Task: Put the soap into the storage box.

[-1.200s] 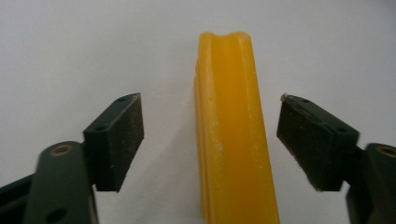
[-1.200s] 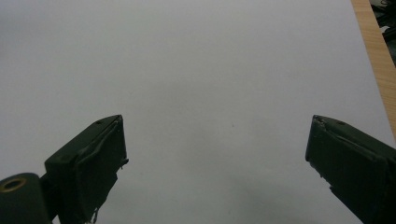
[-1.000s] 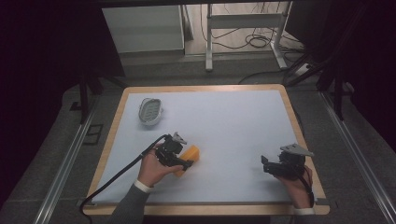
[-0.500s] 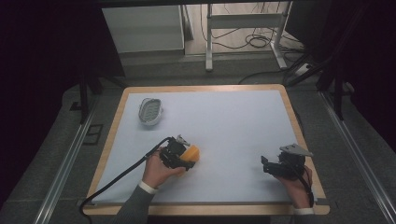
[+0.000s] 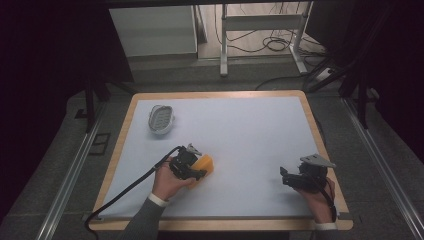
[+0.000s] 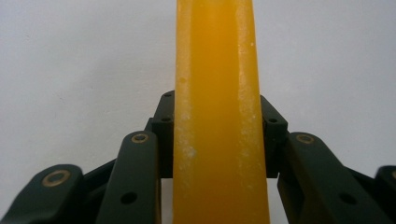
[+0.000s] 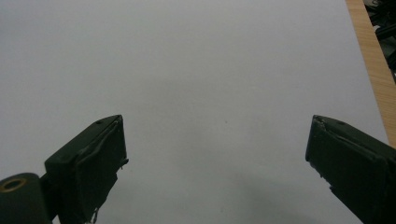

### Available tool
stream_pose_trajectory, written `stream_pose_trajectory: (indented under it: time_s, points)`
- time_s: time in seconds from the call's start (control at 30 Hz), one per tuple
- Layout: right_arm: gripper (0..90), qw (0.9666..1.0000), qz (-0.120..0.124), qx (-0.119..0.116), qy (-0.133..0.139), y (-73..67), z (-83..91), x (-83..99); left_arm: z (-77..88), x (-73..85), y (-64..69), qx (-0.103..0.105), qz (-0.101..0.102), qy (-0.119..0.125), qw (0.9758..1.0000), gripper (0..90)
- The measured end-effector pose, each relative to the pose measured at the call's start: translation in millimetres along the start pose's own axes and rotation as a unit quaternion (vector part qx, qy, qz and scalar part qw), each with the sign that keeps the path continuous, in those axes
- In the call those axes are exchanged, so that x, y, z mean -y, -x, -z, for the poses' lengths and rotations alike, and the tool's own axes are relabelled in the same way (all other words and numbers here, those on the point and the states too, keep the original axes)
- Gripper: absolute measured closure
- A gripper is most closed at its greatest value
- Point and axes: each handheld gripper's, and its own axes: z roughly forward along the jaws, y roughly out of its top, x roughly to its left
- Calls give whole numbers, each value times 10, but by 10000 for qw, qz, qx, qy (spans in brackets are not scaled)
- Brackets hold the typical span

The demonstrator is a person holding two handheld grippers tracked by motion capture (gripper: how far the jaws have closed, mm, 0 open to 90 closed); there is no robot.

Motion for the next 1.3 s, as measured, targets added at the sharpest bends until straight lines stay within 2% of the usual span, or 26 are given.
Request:
stream_pose_trajectory:
  time_s: [0.3, 0.47, 0.6, 0.8, 1.07, 1.3]
  points:
    - [51, 10000, -26, 39, 11, 16, 1, 11, 42, 1, -36, 104, -59, -7, 9999, 611]
    - [51, 10000, -35, 21, 37, 20, 21, -2, 103, -6, -79, 111, -17, 92, 9999, 611]
    - [51, 10000, -58, 38, 64, 33, 32, -3, 161, -3, -112, 138, 60, 280, 9995, 611]
    - [51, 10000, -40, 46, 46, 26, 28, -2, 239, -13, -181, 132, 66, 307, 9994, 611]
    - [52, 10000, -30, 46, 59, 24, 34, -6, 338, -21, -294, 187, 193, 481, 9985, 611]
    - [52, 10000, -32, 67, 30, 32, 25, -2, 382, -25, -371, 193, 259, 525, 9981, 612]
